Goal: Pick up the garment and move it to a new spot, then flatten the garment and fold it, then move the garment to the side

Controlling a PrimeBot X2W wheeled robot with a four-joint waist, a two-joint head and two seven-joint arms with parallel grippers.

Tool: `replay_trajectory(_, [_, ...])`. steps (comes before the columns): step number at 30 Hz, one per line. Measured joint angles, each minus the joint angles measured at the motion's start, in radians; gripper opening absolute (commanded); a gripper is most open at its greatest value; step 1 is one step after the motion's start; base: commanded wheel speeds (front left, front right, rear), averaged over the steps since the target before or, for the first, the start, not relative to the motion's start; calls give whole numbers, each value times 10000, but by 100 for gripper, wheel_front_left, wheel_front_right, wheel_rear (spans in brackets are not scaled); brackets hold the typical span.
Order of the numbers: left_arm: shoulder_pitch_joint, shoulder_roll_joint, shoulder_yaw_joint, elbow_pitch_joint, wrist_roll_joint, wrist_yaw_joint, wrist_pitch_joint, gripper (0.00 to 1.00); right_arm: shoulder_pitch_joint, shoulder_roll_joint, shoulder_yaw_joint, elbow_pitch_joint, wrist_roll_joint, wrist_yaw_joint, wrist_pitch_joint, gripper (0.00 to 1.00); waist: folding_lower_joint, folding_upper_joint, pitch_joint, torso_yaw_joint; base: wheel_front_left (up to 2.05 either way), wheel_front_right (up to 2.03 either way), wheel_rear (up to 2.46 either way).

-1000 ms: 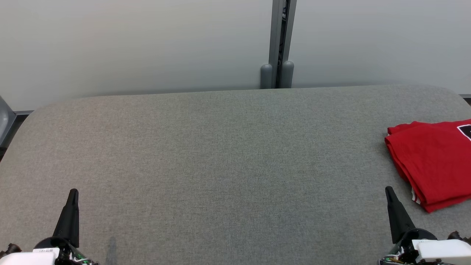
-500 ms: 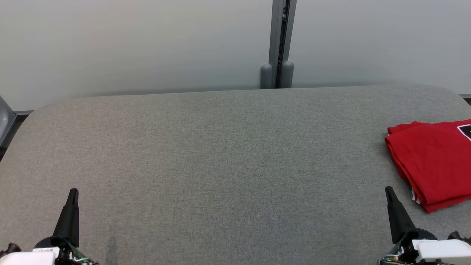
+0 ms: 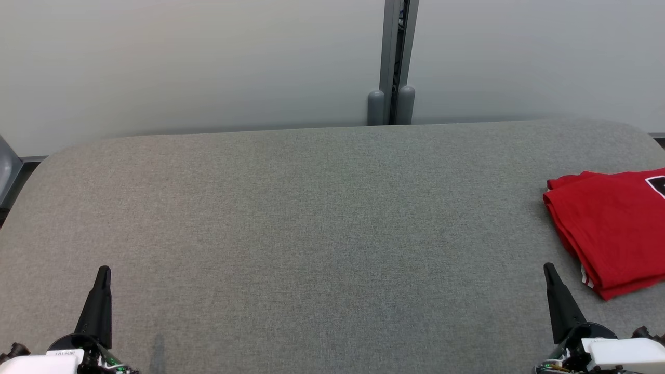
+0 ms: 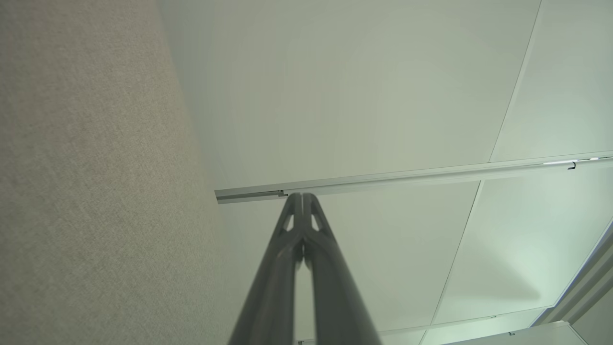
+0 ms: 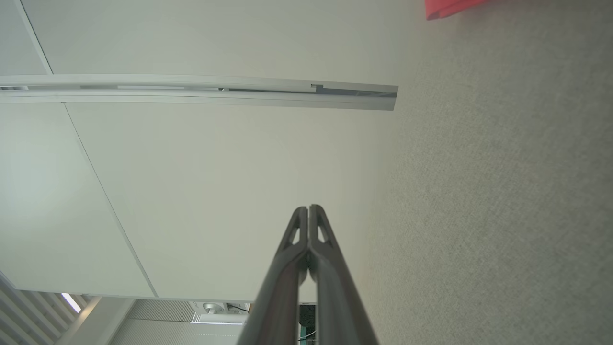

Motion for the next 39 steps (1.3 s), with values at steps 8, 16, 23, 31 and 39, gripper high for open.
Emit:
replay_trajectory(8, [-1,-6,10,0,27,0,25,0,0,4,-6,0,-2,0,0,0,0,0,0,0,0,0,0])
replay_trajectory(16, [-2,-12,19,2,27,0,27,0,0,8,-10,-2,-2,0,0,0,0,0,0,0,0,0,0])
replay_trajectory(23, [-3,-15,27,2,31,0,29,0,0,12,-13,2,-2,0,0,0,0,0,0,0,0,0,0])
replay_trajectory(31, [-4,-19,33,2,38,0,29,0,0,13,-15,2,-2,0,4,0,0,0,0,0,0,0,0])
replay_trajectory(39, [-5,-23,38,2,40,0,31,0,0,15,-17,2,-4,0,10,0,0,0,0,0,0,0,0])
